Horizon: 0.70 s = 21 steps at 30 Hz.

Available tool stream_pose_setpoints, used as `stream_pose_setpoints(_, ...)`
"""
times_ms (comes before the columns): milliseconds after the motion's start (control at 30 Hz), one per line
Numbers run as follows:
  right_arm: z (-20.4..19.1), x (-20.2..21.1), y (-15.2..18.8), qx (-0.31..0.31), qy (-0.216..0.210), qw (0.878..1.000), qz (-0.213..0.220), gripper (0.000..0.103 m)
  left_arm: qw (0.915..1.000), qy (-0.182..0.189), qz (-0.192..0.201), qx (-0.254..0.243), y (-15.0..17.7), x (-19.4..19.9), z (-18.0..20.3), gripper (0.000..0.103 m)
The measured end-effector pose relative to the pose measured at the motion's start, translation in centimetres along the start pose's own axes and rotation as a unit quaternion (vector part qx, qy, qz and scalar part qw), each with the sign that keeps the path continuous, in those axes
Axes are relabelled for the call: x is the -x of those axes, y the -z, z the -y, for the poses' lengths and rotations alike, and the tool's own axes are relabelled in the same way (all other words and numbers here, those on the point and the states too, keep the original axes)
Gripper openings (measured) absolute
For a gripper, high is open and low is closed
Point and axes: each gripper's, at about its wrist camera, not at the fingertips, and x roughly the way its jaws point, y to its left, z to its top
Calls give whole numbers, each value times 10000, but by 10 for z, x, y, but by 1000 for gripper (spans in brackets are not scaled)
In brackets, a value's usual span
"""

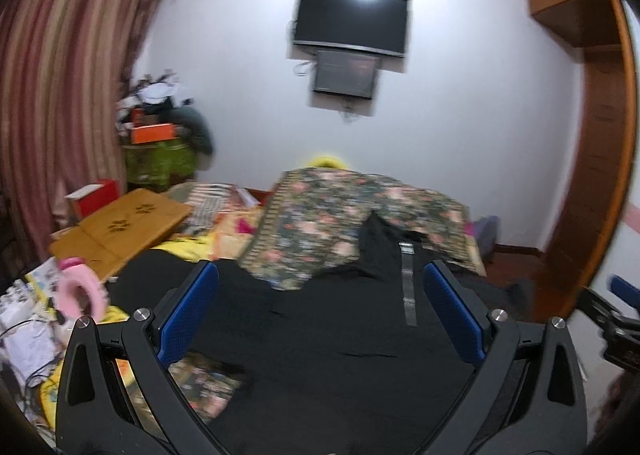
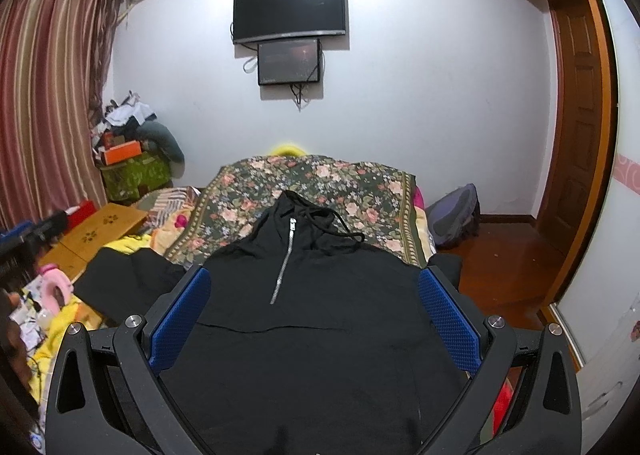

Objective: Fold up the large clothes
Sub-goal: 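Grasp the hoodie sleeve with the left gripper and lift it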

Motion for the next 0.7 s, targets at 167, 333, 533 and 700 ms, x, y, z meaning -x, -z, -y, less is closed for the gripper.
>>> stream_pose_setpoints(167,1,-21,0,-34,119,9998,-150,103,9969,-764,-30,161,-4,-36,-50,103)
stream_pose_setpoints(333,-1,-43,-2,116,240,9992,-293,103,9911,-1243,-229,415,0,-76,-108,103)
stream_pose_setpoints(533,2,-72,-3,117,358,9975,-595,103,9770,-1539,-1084,1006,22,-143,-187,103)
stream_pose_setpoints(700,6,-97,0,109,423,9946,-942,103,9561,-1547,-1844,1671,55,-182,-246,103)
